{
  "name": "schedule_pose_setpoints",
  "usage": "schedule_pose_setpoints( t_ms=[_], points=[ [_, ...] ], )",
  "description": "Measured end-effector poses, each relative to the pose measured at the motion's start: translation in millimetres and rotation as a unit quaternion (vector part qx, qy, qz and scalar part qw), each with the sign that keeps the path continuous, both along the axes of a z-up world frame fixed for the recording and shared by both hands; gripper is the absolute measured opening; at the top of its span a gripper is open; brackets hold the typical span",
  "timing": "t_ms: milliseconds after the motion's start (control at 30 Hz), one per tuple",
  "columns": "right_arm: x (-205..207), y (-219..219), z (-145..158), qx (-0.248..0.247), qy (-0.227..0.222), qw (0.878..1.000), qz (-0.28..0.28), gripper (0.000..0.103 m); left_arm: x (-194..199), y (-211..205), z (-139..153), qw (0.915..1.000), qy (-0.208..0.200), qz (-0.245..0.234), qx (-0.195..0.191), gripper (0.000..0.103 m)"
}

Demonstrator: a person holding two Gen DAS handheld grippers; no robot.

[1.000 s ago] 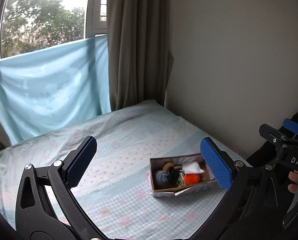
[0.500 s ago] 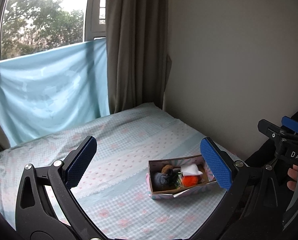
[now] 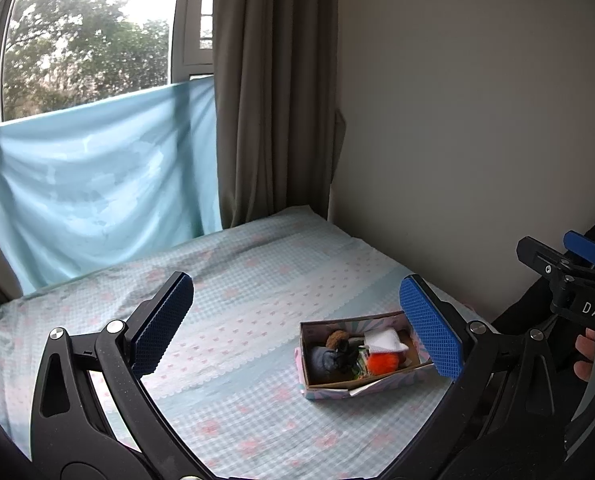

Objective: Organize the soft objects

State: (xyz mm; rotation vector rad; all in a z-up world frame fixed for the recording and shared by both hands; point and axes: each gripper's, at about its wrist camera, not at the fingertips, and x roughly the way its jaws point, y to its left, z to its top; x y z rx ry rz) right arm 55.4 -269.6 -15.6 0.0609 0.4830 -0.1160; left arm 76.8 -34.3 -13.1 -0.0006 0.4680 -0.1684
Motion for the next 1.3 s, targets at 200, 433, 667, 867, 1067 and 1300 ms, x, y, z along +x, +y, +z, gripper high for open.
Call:
schedule_pose_setpoints(
  t_ms=[200, 433, 667, 867, 1067, 1300],
  points=[
    [1.6, -2.2, 0.2, 0.003, -0.004, 1.0, -0.001, 0.095, 1.3, 0.0, -1.0, 1.0, 0.001, 0.001, 0.003, 0.103],
    [4.5, -3.0, 2.1, 0.004, -0.011, 1.0, 0.0, 0.095, 1.2, -3.1, -2.7, 0.9999, 0.001, -0.007, 0.008, 0.103],
    [4.2, -2.7, 3.8, 0.001, -0.021, 1.0, -0.002, 0.095, 1.7, -4.2, -3.0, 0.9999, 0.0, -0.01, 0.008, 0.103],
    [6.0, -1.7, 6.2, -0.003, -0.027, 1.0, -0.005, 0.103, 4.5, -3.2, -3.1, 1.0, 0.001, -0.006, 0.005, 0.103],
    [8.9, -1.6, 6.2, -0.004, -0.026, 1.0, -0.004, 0.103, 3.3, -4.3, -2.9, 0.9998, -0.013, 0.005, 0.011, 0.103],
    [11.6, -2.6, 2.9, -0.002, -0.017, 1.0, -0.006, 0.103, 6.2, -2.0, -6.6, 0.9999, -0.012, 0.01, 0.003, 0.103]
  ],
)
